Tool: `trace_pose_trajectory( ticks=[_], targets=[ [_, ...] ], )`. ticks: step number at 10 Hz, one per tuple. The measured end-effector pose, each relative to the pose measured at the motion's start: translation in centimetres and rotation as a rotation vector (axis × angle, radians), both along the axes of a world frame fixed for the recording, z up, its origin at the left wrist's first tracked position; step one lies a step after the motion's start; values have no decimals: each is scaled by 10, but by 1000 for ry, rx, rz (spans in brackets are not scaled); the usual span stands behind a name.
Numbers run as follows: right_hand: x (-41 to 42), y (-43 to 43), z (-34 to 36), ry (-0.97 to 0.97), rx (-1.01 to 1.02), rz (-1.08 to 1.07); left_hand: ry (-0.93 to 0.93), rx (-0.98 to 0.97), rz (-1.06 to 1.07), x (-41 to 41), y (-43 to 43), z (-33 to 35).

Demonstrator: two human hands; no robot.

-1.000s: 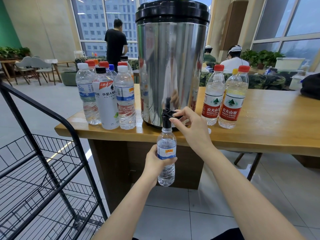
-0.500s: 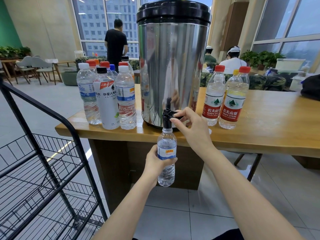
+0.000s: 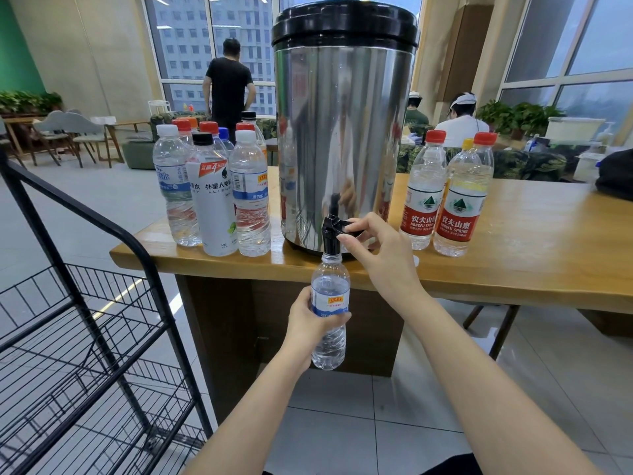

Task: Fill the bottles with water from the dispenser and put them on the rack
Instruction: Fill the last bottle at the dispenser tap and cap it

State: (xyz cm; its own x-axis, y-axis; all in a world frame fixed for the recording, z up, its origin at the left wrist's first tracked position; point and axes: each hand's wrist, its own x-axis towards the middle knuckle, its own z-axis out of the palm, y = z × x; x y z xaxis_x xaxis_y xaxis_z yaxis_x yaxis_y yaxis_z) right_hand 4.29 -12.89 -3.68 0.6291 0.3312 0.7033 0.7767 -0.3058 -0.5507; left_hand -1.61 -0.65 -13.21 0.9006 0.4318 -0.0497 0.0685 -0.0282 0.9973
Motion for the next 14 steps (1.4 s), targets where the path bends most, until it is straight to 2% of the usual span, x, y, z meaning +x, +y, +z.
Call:
trace_pose_trajectory(
  ticks=[14],
  targets=[
    [-1, -1, 1, 4, 0, 0, -7, -6, -2, 1, 0, -1]
  ],
)
